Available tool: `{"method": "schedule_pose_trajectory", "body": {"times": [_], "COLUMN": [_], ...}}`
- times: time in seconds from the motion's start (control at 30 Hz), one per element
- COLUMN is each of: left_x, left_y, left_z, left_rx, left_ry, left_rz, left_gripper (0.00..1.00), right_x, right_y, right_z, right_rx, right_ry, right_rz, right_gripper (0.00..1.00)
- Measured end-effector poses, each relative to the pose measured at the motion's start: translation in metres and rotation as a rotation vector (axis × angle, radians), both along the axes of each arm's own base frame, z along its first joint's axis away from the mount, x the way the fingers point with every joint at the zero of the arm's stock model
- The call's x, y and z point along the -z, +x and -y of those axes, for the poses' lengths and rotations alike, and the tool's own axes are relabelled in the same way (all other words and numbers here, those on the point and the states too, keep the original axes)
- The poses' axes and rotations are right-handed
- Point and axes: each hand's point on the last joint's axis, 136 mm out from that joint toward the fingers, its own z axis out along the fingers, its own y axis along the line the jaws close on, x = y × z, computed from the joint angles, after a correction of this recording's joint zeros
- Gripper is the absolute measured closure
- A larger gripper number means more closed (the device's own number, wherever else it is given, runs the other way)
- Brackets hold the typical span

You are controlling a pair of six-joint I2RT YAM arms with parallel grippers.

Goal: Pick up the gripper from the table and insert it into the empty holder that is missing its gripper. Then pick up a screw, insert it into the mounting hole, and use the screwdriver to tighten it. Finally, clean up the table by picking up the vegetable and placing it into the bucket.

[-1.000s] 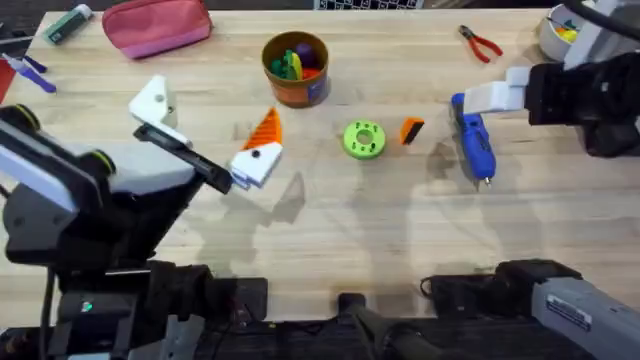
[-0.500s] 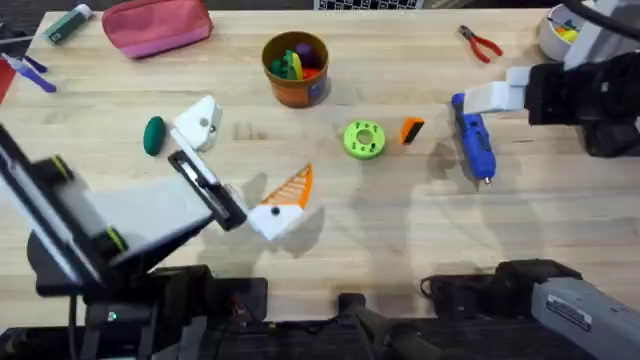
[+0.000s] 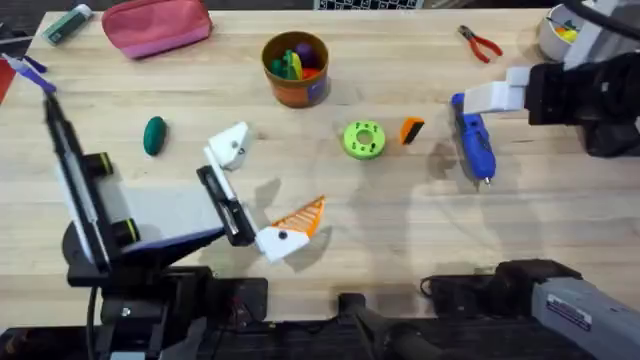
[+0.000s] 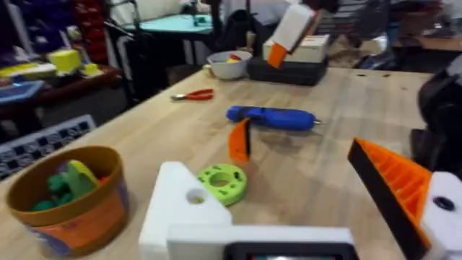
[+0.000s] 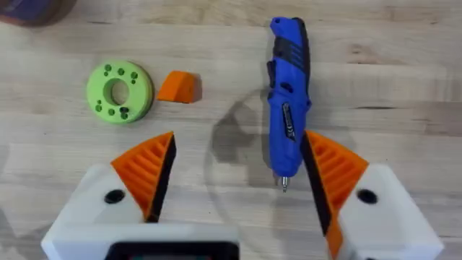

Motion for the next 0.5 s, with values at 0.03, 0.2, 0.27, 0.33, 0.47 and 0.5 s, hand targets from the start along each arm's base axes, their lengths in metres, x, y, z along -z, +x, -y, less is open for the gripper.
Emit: {"method": "schedule_pose_trajectory", "body": {"times": [0.03,0.2,0.27,0.33,0.47,0.5], "left_x": [0.002,0.02,0.028,0.033,0.034,0.034], "left_y": [-0.003,-0.01,-0.012,-0.013,-0.017,-0.018], "left_z": [0.002,0.007,0.008,0.008,0.01,0.01], "left_rx": [0.019,0.073,0.079,0.086,0.109,0.118], "left_ry": [-0.001,-0.003,-0.004,-0.006,-0.004,0.0], "left_rz": [-0.016,-0.142,-0.195,-0.234,-0.235,-0.23], "left_gripper": [0.014,0.013,0.014,0.013,0.013,0.013], "right_x": [0.0,0.0,0.0,0.0,0.0,0.0], "right_y": [0.0,0.0,0.0,0.0,0.0,0.0], "right_z": [0.0,0.0,0.0,0.0,0.0,0.0], "right_rx": [0.0,0.0,0.0,0.0,0.0,0.0], "right_ry": [0.0,0.0,0.0,0.0,0.0,0.0], "right_rz": [0.0,0.0,0.0,0.0,0.0,0.0], "right_gripper": [0.008,0.008,0.008,0.007,0.008,0.008]}}
